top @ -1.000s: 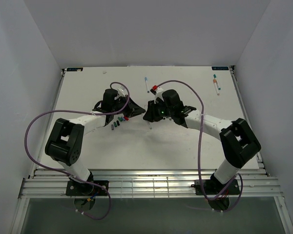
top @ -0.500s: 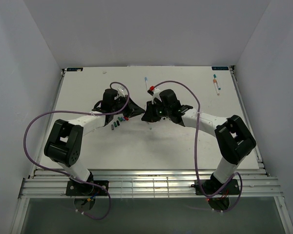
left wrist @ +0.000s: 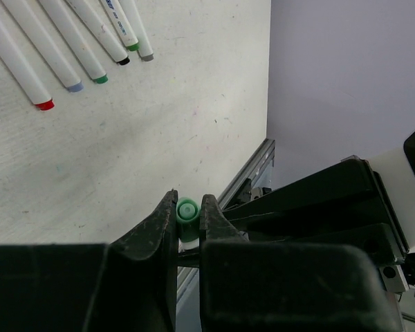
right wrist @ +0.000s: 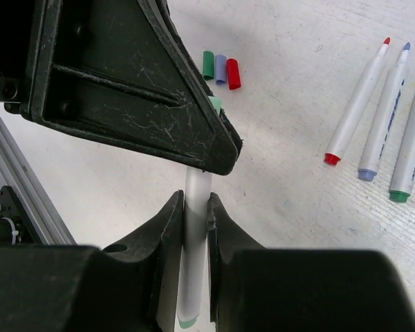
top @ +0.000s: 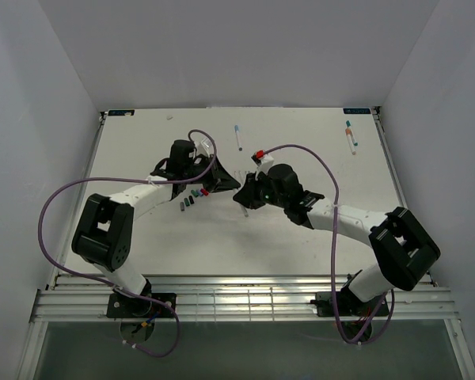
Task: Open the pen caps
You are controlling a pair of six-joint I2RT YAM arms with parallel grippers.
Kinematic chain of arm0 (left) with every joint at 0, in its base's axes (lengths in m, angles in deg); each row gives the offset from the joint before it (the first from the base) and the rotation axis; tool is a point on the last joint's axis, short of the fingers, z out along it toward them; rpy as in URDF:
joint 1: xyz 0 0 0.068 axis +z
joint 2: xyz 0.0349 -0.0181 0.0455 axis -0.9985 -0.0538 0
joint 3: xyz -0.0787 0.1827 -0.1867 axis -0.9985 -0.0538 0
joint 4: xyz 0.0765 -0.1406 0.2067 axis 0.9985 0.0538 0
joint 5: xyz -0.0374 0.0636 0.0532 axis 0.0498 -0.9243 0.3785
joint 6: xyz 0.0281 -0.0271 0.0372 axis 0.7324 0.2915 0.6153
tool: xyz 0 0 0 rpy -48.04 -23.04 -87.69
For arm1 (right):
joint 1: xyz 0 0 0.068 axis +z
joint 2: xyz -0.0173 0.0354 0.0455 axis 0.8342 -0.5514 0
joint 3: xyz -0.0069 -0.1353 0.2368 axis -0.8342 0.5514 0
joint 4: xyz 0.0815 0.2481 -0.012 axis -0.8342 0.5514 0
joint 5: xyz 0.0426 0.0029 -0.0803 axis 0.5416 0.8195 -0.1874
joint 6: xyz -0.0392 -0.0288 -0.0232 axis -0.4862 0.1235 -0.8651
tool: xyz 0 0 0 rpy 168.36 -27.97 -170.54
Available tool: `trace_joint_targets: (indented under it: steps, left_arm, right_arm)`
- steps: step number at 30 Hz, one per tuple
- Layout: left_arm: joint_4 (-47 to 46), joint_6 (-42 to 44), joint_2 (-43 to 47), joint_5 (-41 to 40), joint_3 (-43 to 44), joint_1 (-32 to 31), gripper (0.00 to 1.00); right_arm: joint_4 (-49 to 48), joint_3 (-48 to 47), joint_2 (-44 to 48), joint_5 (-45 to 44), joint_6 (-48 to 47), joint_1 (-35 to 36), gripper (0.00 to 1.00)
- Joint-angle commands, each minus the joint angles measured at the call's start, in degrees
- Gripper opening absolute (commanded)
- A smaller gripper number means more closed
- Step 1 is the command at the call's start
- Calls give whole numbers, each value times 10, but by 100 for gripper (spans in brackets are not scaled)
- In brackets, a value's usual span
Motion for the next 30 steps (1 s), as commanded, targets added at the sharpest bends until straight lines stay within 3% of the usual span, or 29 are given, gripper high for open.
trace_joint_targets:
  steps: [1, 11, 14, 19, 23, 27, 30]
  left_arm:
    - [-71, 32, 36, -164, 37, 56, 0]
    - [-90, 19, 146, -323, -50, 58, 0]
    - [-89, 31, 174, -343, -70, 58, 0]
    - [-53, 44, 208, -386, -83, 59, 0]
    - [-37, 27, 215, -395, -83, 60, 0]
    - [-32, 2, 203, -379, -76, 60, 0]
    - [-58, 2, 209, -350, -85, 66, 0]
  right_arm:
    - [92, 25, 20, 99, 1, 33, 8]
    - [-50, 43, -21, 236, 111, 52, 8]
    - [-8, 27, -18, 204, 81, 53, 8]
    - [132, -30, -29, 64, 3, 63, 8]
    - [228, -71, -53, -168, -23, 130, 8]
    - [222, -56, -48, -198, -28, 134, 8]
    - [162, -30, -25, -97, -48, 111, 8]
